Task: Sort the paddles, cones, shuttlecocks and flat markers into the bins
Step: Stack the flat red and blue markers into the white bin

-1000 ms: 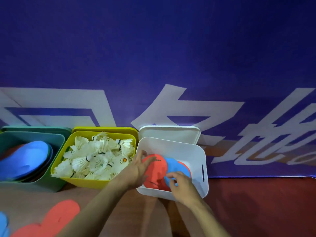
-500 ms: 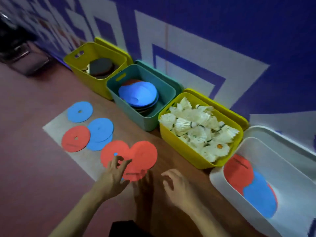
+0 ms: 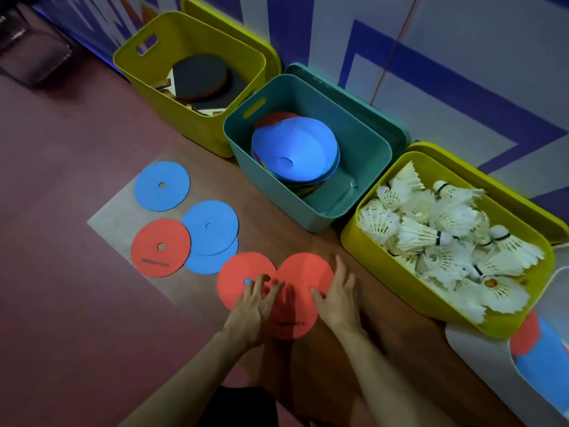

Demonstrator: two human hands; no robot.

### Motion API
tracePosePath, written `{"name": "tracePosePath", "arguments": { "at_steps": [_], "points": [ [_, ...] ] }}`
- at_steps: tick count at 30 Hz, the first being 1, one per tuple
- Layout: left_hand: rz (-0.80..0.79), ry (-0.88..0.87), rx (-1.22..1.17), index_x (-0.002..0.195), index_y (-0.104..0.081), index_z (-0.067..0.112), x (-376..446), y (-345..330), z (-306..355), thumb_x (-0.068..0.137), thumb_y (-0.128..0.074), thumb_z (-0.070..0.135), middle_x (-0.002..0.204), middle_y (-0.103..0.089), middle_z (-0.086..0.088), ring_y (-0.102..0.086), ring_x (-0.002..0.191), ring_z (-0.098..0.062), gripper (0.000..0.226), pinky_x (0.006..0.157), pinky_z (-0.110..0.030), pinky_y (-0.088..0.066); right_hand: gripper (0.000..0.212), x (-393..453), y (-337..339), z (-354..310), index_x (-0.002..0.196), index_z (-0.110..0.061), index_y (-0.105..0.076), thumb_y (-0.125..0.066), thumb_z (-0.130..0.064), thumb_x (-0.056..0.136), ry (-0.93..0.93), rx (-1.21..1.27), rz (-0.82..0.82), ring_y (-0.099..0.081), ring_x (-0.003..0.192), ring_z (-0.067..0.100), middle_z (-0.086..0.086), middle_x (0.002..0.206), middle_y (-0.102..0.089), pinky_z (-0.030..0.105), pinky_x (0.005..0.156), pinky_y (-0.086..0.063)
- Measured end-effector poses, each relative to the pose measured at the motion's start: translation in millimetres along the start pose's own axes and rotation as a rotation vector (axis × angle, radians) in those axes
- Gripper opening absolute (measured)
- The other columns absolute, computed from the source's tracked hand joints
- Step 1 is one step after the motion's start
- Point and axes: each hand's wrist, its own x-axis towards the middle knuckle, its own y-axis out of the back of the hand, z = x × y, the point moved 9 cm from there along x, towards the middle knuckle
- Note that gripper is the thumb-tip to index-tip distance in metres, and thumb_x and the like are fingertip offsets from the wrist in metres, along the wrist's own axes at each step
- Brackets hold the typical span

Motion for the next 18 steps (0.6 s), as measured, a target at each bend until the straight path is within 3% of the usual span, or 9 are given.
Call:
{"name": "tracePosePath", "arguments": {
  "at_steps": [4, 6, 9, 12, 16, 18],
  "points": [
    [-0.063, -0.022, -0.015, 0.154, -0.015, 0.023, 1, -11, -8, 0.069, -0.069, 0.032, 0.146, -0.030, -0.015, -0.037, 0.126, -0.043, 0.101, 0.098, -0.047, -0.048, 0.099, 12, -25, 8, 0.153, -0.027, -0.008, -0.076, -0.035, 0.081, -0.129, 0.135, -0.056, -0.053, 0.124, 0.034, 0.018, 0.137, -0.053, 0.041, 0.099, -0.045],
    [-0.092, -0.038, 0.003, 0.153, -0.012, 0.022, 2, -15, -11, 0.072, -0.071, 0.039, 0.149, -0.028, -0.015, -0.033, 0.131, -0.042, 0.102, 0.104, -0.048, -0.044, 0.092, 11, -34, 9, 0.150, -0.022, -0.016, -0.073, -0.044, 0.082, -0.118, 0.046, -0.100, -0.054, 0.123, 0.030, 0.012, 0.131, -0.060, 0.039, 0.102, -0.042],
    [-0.103, -0.079, 0.011, 0.152, -0.011, 0.018, 5, -20, -12, 0.072, -0.068, 0.046, 0.149, -0.030, -0.019, -0.034, 0.133, -0.048, 0.102, 0.106, -0.053, -0.042, 0.075, 11, -30, 9, 0.143, -0.016, -0.041, -0.071, -0.048, 0.083, -0.104, -0.098, -0.027, -0.036, 0.129, 0.034, 0.013, 0.141, -0.039, 0.039, 0.111, -0.029],
    [-0.078, -0.091, 0.008, 0.151, -0.015, 0.014, 4, -20, -12, 0.070, -0.070, 0.051, 0.145, -0.036, -0.025, -0.042, 0.127, -0.051, 0.105, 0.105, -0.056, -0.043, 0.055, 18, -31, 11, 0.126, -0.015, -0.055, -0.075, -0.042, 0.082, -0.180, 0.042, -0.036, -0.035, 0.129, 0.034, 0.013, 0.136, -0.035, 0.037, 0.112, -0.029],
    [-0.082, -0.111, 0.082, 0.146, -0.031, 0.007, 4, -26, -11, 0.057, -0.083, 0.056, 0.134, -0.051, -0.027, -0.056, 0.113, -0.049, 0.114, 0.097, -0.058, -0.047, 0.034, 24, -36, 7, 0.105, -0.014, -0.046, -0.072, -0.027, 0.086, -0.172, 0.281, -0.067, -0.053, 0.113, 0.029, 0.007, 0.113, -0.051, 0.030, 0.087, -0.040],
    [-0.084, -0.138, 0.102, 0.148, -0.029, 0.006, 3, -25, -6, 0.060, -0.081, 0.055, 0.137, -0.048, -0.026, -0.055, 0.115, -0.047, 0.113, 0.098, -0.058, -0.047, 0.030, 18, -27, 1, 0.101, -0.017, -0.041, -0.067, -0.023, 0.090, -0.112, 0.268, -0.046, -0.060, 0.098, 0.029, 0.001, 0.098, -0.055, 0.030, 0.075, -0.039]
  ]
}}
